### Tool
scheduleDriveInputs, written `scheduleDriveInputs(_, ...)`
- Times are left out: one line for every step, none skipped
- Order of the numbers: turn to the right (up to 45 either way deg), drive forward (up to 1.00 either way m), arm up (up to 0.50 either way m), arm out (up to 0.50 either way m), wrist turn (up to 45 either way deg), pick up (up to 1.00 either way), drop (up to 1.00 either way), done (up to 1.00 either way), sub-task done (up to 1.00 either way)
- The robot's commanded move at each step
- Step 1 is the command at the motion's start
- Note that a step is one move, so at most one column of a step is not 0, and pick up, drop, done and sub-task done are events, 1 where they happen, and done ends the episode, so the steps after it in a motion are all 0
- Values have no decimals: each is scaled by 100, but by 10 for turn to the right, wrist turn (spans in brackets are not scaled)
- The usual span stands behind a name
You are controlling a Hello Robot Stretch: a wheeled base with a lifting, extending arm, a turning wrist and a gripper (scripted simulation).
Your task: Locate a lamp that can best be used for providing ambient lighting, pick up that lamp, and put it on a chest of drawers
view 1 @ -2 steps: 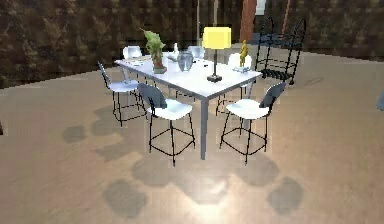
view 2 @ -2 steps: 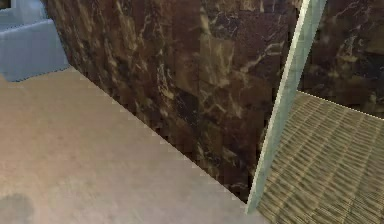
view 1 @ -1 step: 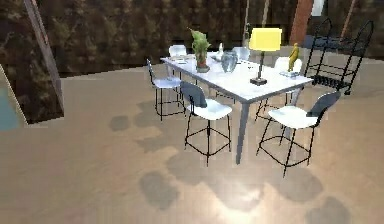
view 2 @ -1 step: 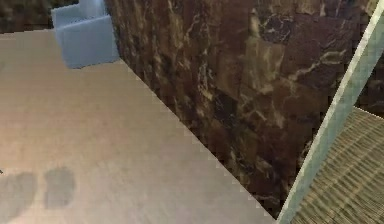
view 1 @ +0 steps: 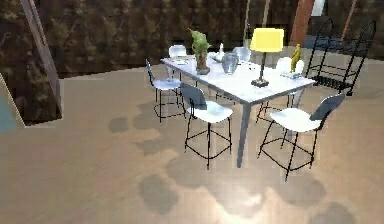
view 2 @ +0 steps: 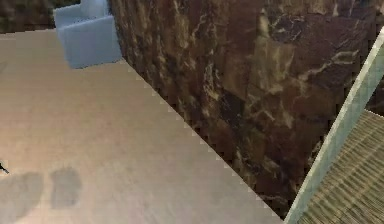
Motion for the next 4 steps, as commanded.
scheduleDriveInputs(-450,0,0,0,0,0,0,0,0)
scheduleDriveInputs(-90,0,0,0,0,0,0,0,0)
scheduleDriveInputs(0,100,0,0,0,0,0,0,0)
scheduleDriveInputs(0,100,0,0,0,0,0,0,0)
